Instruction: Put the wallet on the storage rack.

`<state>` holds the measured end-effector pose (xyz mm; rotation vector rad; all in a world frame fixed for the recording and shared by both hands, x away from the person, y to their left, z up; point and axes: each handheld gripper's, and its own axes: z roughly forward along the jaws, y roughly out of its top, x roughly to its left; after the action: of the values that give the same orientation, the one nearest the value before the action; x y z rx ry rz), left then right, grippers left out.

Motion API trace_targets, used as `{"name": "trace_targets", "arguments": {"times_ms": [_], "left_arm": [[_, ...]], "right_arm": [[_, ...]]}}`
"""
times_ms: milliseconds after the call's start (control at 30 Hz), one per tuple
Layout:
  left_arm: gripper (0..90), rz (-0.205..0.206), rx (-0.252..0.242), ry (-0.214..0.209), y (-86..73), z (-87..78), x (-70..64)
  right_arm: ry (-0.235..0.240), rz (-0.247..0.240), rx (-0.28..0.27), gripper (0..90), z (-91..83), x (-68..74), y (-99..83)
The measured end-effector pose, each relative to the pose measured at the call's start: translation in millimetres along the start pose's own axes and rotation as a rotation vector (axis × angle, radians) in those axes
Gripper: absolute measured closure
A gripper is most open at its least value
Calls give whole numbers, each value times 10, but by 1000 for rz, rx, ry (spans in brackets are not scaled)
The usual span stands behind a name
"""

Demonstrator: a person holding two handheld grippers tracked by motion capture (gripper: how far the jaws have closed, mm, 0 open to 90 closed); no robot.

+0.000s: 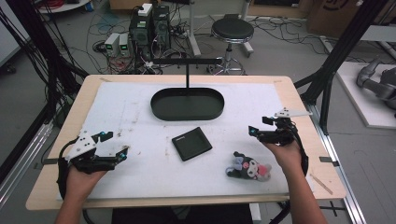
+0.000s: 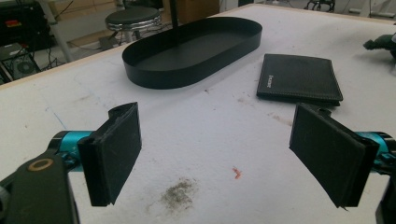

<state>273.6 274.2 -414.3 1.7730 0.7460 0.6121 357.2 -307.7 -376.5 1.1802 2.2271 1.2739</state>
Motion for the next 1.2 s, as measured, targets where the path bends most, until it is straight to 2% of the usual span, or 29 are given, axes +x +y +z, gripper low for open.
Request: {"name": "trace_targets", "arguments": {"times_ms": [200, 300, 400, 433, 567, 600, 767, 900, 1200], "left_arm": [[168, 0, -10, 10, 15, -43, 12], [168, 4, -11, 9, 22, -44, 7], [168, 4, -12, 8, 26, -43, 6], [167, 2, -13, 8, 25, -43, 8], [167, -2, -14, 9, 20, -44, 17], [168, -3, -15, 10, 19, -47, 23], [168, -6, -20, 10, 23, -56, 34], [168, -4, -16, 8, 21, -47, 30], [168, -3, -14, 7, 19, -36, 29]], "right_arm": [[36, -27, 63, 200, 240, 104, 201], [49, -60, 107, 188, 371, 180, 289], [68, -85, 125, 188, 470, 241, 343], [82, -102, 154, 188, 589, 304, 399], [105, -112, 175, 187, 727, 366, 454], [115, -113, 187, 187, 828, 417, 486], [145, -112, 215, 188, 1010, 517, 514], [166, -117, 269, 188, 1182, 579, 496], [213, -133, 351, 188, 1426, 693, 445]]}}
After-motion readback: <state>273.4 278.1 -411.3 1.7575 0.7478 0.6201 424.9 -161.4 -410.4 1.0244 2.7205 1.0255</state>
